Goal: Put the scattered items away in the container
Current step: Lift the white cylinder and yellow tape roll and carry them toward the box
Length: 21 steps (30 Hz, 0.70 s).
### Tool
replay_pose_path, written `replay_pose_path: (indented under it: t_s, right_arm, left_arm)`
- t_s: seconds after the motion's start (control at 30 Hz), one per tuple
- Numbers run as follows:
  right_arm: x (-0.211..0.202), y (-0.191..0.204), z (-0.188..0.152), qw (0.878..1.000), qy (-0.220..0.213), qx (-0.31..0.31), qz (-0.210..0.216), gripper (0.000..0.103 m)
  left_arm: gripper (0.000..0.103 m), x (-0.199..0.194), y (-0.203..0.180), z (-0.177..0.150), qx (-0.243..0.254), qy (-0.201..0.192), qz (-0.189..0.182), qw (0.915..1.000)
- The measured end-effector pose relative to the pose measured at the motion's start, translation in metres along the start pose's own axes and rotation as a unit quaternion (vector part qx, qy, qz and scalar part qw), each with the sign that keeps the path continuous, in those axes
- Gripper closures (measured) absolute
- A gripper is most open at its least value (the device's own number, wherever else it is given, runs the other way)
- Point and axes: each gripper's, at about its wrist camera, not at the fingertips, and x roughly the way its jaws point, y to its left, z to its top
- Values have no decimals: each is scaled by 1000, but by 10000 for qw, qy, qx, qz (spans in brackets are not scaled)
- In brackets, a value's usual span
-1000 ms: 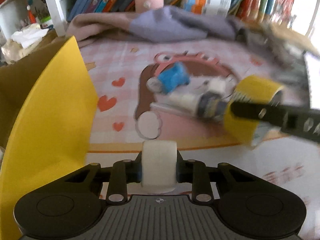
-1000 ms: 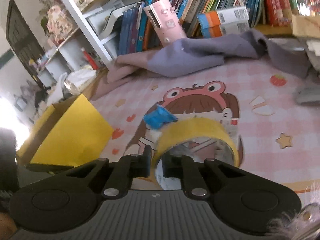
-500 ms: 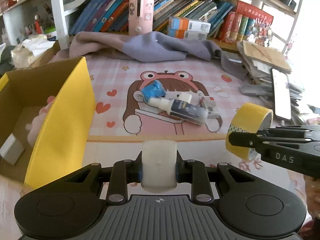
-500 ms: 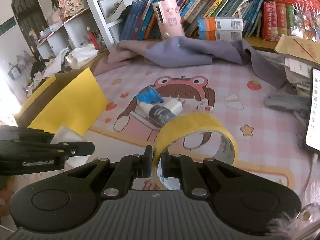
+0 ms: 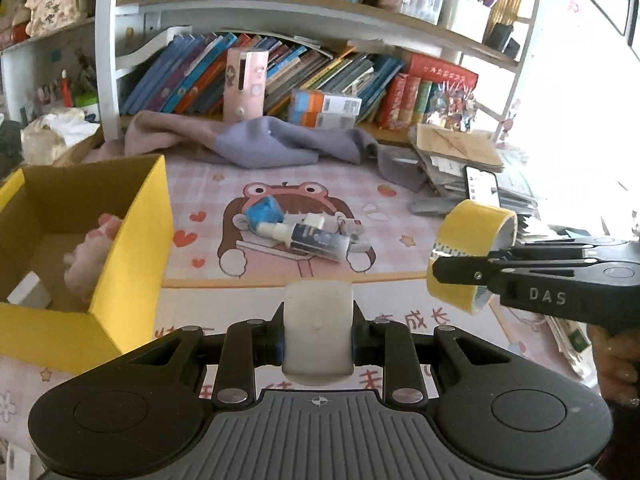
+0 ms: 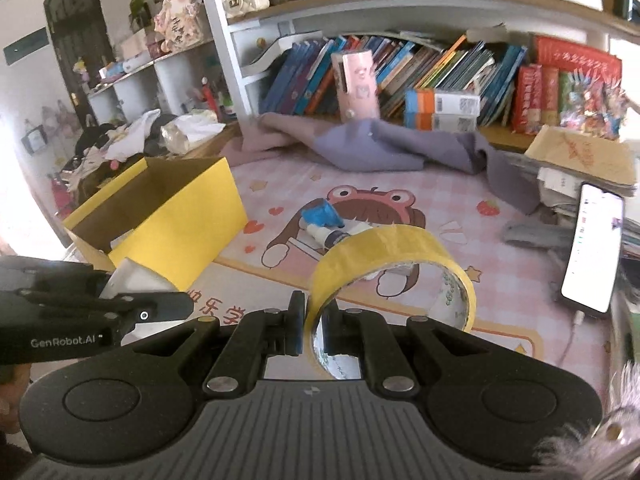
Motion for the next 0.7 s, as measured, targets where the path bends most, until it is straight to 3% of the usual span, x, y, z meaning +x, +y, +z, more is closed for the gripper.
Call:
replay_pose_path:
  t_s: [0.17, 0.43, 0.7]
  right_arm:
    - [-10, 29, -10, 9996, 8, 56, -276, 95]
    - [-24, 92, -32, 9995, -112, 2, -310, 95]
    - [-37, 163, -62, 9993, -83, -92, -347, 95]
  left_arm:
    - [78, -27, 16, -9, 141, -121, -122, 9998]
    - [78, -69, 40, -37, 367, -195, -197, 9989]
    - [78, -123, 74, -78, 184, -277, -215, 9992]
